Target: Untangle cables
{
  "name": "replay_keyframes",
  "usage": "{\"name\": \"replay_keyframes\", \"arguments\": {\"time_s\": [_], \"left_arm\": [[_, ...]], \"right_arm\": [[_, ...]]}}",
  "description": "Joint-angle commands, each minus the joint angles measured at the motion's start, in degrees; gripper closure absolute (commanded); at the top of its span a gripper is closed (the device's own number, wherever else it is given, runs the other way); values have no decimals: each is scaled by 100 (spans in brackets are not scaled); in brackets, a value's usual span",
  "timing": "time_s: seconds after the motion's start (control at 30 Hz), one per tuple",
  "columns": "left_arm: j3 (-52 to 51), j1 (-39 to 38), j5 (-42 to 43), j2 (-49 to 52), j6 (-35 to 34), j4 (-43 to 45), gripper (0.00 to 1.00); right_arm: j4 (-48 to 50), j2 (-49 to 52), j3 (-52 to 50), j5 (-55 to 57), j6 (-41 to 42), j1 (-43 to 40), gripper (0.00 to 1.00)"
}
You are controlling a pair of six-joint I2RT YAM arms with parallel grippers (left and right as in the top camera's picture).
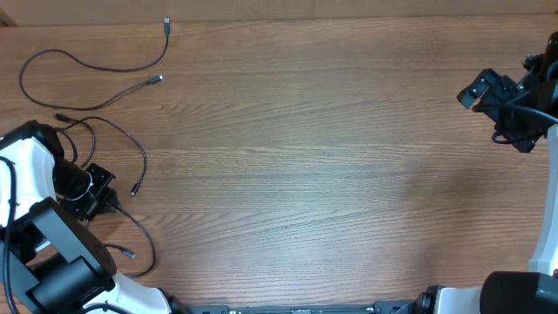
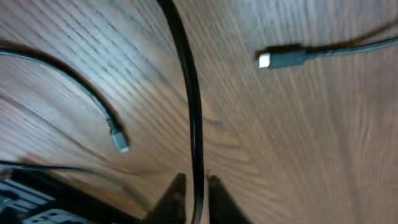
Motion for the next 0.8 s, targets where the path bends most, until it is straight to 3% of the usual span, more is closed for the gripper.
{"name": "replay_keyframes", "arguments": {"time_s": [0.0, 0.33, 0.47, 0.6, 0.77], "left_arm": [[-15, -17, 170, -4, -328, 79, 76], [-15, -15, 223, -4, -358, 120, 56], [-22, -17, 87, -4, -358, 282, 56], [-144, -17, -96, -2, -363, 485, 40], [-671, -17, 199, -2, -358, 1058, 35]], "right_arm": [[31, 9, 46, 39, -20, -2, 0], [31, 9, 46, 39, -20, -2, 0], [31, 9, 46, 39, -20, -2, 0], [31, 9, 46, 39, -20, 0, 0], [31, 9, 46, 39, -20, -2, 0]]}}
